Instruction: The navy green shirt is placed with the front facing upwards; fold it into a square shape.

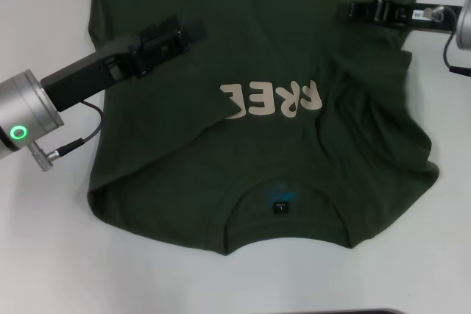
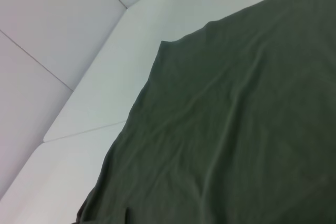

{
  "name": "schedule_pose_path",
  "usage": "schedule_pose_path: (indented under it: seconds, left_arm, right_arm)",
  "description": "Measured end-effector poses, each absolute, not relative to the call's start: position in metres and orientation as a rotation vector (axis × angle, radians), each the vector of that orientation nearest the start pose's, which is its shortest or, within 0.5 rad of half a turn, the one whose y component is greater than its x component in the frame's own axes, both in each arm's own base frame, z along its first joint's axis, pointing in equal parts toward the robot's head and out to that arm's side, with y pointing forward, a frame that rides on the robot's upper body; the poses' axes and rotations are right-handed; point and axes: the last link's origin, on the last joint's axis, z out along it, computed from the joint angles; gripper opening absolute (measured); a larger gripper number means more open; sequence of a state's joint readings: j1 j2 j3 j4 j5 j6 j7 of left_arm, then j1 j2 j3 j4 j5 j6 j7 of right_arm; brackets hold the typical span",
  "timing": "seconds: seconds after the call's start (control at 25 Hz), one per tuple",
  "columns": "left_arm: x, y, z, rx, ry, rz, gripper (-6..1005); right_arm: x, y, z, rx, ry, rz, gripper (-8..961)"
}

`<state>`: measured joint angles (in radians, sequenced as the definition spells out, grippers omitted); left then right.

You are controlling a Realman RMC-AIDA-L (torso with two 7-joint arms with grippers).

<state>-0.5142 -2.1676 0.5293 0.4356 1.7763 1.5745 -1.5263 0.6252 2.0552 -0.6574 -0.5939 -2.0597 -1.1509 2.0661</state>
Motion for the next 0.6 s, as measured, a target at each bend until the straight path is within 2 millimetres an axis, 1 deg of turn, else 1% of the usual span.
schedule_pose_path:
  seconds: [0.24,0.32,0.48,0.6]
  left_arm:
    - [-0.247,0.314,-0.032,-2.368,-1.141,-1.302,891]
    - [-0.248,0.313,-0.032,-2.365,-1.144,-1.301,891]
    - [-0.25,0.312,-0.032,-2.361,-1.146,-1.297,891]
    - [-0.25,0.311,-0.032,-2.36,-1.147,-1.297,891]
  right_arm:
    - [0.27,0.4,0.002,-2.184,1.437,0.661,232]
    - [0.269,0.4,0.002,-2.186,1.43,0.663,304]
    - [0.269,0.398,0.009,-2.177,1.399,0.739,448]
    - [0.275,0.389,0.021,-2.197,1.405,0.78,516]
